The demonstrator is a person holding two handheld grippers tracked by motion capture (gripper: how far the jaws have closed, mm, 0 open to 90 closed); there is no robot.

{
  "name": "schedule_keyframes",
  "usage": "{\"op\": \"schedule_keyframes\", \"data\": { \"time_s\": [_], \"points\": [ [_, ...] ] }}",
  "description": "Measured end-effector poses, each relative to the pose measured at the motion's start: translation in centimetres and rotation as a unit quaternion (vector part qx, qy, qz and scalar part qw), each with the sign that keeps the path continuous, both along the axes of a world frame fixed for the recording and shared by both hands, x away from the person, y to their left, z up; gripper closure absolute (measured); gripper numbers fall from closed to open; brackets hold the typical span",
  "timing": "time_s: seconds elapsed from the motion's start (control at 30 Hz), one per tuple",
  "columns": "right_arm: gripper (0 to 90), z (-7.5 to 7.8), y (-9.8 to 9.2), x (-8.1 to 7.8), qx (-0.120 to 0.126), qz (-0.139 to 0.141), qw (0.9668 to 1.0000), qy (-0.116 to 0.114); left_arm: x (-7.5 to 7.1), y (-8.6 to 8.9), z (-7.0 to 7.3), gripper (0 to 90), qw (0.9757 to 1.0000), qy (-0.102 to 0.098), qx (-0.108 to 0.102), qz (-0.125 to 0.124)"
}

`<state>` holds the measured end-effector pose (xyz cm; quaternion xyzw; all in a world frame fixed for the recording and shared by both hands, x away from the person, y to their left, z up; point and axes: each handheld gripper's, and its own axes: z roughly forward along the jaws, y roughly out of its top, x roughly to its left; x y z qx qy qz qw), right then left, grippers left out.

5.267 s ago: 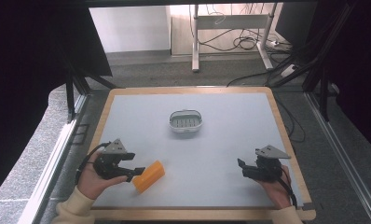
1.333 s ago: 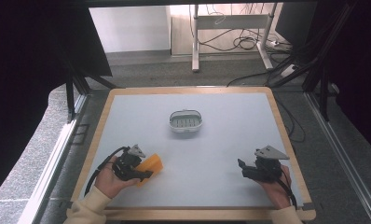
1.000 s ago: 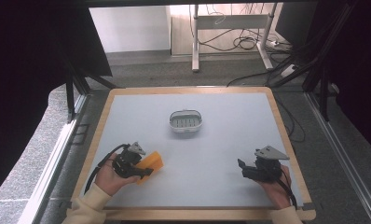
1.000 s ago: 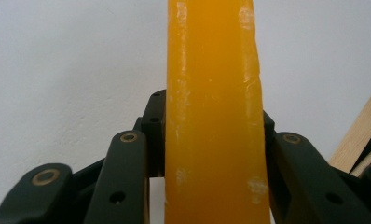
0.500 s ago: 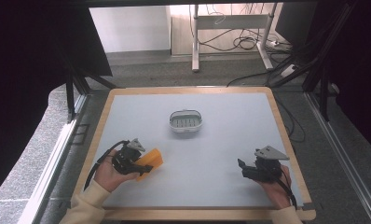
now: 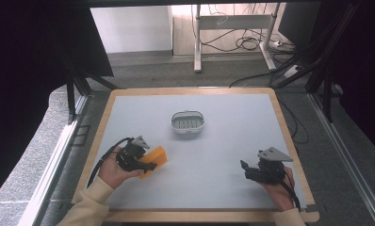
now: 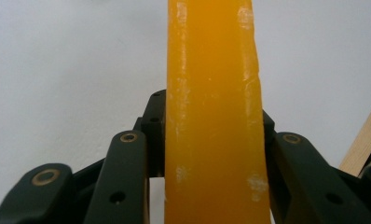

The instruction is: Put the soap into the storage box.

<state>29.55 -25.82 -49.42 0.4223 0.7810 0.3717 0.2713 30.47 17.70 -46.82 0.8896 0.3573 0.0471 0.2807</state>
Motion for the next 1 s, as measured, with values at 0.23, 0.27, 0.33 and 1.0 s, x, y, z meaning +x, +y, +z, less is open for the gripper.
{"op": "schedule_keyframes", "data": {
  "time_s": [0.23, 0.27, 0.33, 1.0],
  "points": [
    [20.7, 0.1, -0.1, -0.1, 0.000, 0.001, 1.0000, 0.000, 0.8, -0.1, 0.3, 61.7, 1.0000, 0.000, 0.002, -0.007],
    [20.7, 0.0, 0.0, -0.1, 0.000, 0.001, 1.0000, 0.000, 0.9, -0.2, 0.3, 61.7, 1.0000, 0.000, 0.002, -0.008],
    [20.7, 0.0, 0.0, 0.0, 0.000, 0.001, 1.0000, 0.001, 1.2, -0.2, 0.4, 61.7, 0.9999, 0.001, 0.003, -0.012],
    [20.7, 0.0, 0.0, -0.1, -0.002, 0.001, 1.0000, 0.002, 3.6, -0.7, 1.6, 61.7, 0.9998, -0.004, 0.001, -0.019]
  ]
}}
